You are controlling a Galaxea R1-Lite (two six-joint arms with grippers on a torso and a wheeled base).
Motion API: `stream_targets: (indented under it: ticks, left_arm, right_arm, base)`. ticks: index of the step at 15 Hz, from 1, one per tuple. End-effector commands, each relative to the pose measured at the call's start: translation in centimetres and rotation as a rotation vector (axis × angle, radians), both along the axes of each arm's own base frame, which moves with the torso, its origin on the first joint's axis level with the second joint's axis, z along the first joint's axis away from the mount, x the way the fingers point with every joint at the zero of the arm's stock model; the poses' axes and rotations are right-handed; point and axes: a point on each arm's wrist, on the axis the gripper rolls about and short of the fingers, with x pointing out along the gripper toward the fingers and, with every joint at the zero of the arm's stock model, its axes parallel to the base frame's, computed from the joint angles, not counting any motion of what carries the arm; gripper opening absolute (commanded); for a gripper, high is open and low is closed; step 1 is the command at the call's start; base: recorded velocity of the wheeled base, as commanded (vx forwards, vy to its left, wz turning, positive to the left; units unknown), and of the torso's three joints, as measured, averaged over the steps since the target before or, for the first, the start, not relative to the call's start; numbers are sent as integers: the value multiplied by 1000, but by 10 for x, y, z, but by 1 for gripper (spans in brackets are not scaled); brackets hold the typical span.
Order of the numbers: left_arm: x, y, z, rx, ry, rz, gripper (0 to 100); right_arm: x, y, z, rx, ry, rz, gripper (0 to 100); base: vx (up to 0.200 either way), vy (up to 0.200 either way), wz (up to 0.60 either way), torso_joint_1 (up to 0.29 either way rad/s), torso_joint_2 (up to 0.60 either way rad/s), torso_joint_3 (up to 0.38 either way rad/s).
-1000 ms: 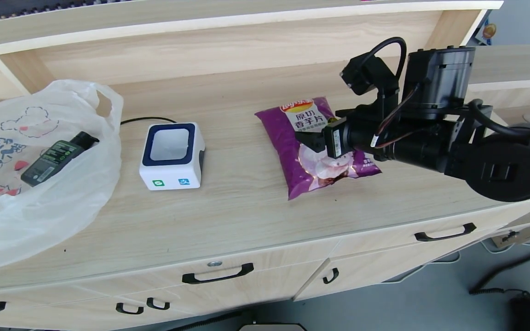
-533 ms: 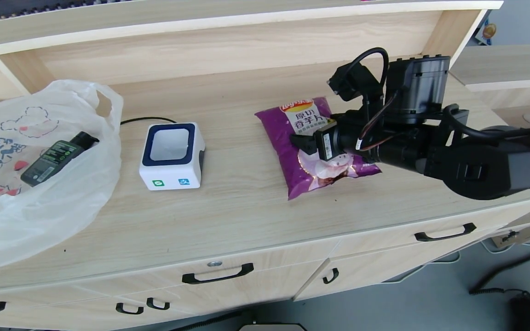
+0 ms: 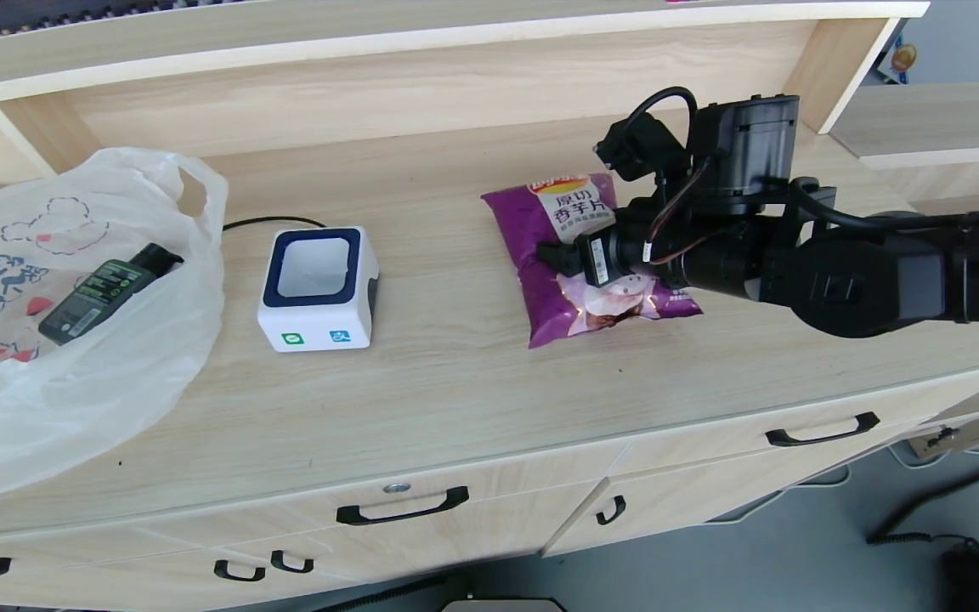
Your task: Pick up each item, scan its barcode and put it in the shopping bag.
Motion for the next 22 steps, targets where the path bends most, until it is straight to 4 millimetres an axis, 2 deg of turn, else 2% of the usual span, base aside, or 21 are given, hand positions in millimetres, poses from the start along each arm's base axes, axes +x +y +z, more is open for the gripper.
stream_targets:
  ticks: [1, 4, 5, 10, 13, 19, 22]
  left_arm:
    - [0, 0, 0, 0, 1, -1, 100]
    - [0, 0, 0, 0, 1, -1, 100]
    - [0, 0, 0, 0, 1, -1, 100]
    - [0, 0, 0, 0, 0, 1, 100]
    - [0, 0, 0, -3, 1, 1, 100]
    - [0, 0, 0, -12, 4, 0, 100]
    - [0, 0, 0, -12, 6, 0, 100]
  right_arm:
    - [2, 1, -6, 6, 10, 1, 100]
    - [3, 2, -7, 17, 6, -1, 100]
    - [3, 1, -8, 19, 5, -3, 0]
    - [5, 2, -7, 60, -28, -6, 0]
    - [2, 1, 3, 85, -67, -2, 0]
    - [-32, -19, 43, 251, -115, -11, 0]
    - [-54, -19, 51, 371, -159, 34, 0]
  base:
    - [0, 0, 0, 0, 0, 0]
    - [0, 0, 0, 0, 0, 0]
    - [0, 0, 0, 0, 0, 0]
    - [0, 0, 0, 0, 0, 0]
    - [0, 0, 0, 0, 0, 0]
    - [0, 0, 0, 0, 0, 0]
    - [0, 0, 0, 0, 0, 0]
